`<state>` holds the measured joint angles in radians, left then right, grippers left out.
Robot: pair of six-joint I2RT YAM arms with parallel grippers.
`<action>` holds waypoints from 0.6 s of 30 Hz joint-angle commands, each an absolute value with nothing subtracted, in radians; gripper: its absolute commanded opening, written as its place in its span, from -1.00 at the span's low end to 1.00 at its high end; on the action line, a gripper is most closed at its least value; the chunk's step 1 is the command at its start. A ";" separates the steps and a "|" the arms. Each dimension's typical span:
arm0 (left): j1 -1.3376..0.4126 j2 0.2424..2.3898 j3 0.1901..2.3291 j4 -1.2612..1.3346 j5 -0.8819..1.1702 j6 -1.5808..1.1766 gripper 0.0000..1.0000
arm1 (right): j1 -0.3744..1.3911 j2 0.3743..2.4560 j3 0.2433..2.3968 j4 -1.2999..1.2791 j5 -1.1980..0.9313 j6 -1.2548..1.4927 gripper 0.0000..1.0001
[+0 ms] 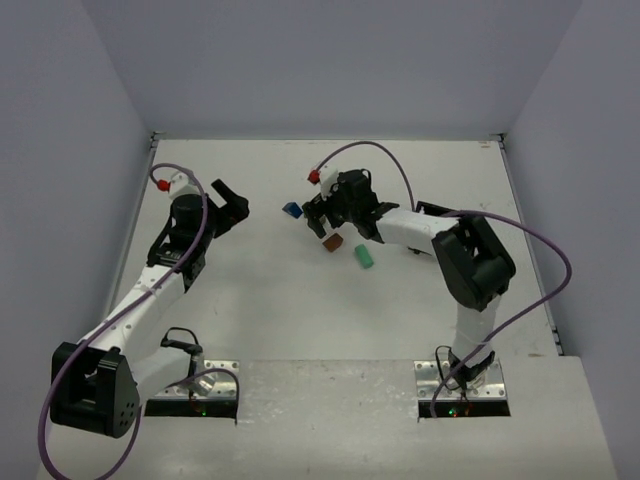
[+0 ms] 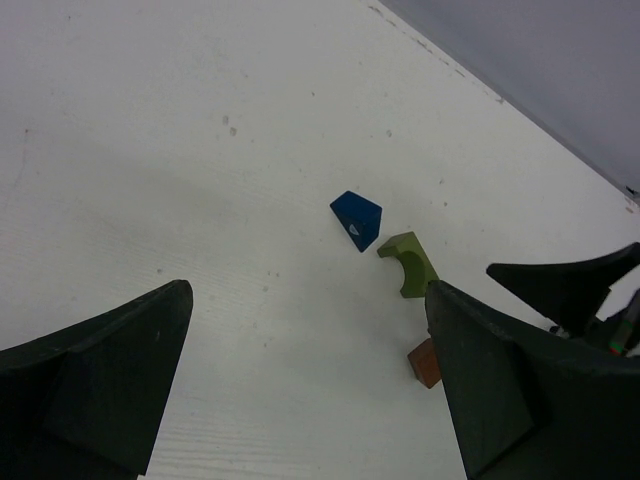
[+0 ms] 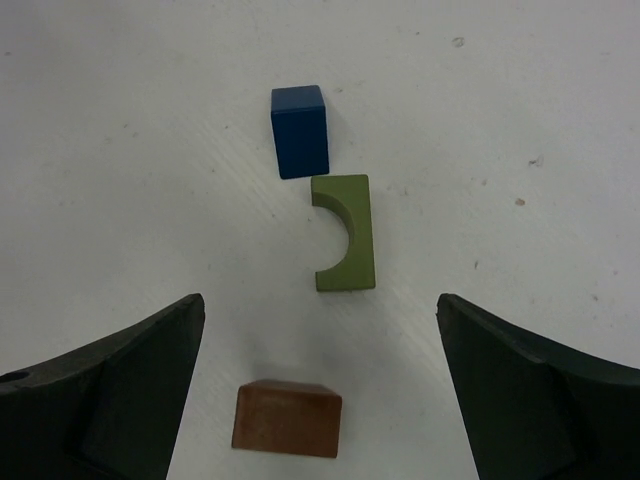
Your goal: Build the wood block tower
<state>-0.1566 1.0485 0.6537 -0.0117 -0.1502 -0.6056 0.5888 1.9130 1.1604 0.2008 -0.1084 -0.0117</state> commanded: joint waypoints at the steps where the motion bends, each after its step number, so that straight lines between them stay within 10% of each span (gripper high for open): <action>1: -0.164 1.049 0.675 0.043 -0.121 -0.586 1.00 | 0.572 2.027 1.283 0.108 -0.188 -0.125 0.88; 18: -0.166 1.153 0.710 0.065 -0.007 -0.565 1.00 | 0.559 2.169 1.372 0.151 -0.234 -0.120 -0.16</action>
<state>-0.1566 1.1433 0.6560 0.0082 -0.0649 -0.5833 0.5648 2.1606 1.3316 0.0993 -0.2222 -0.1134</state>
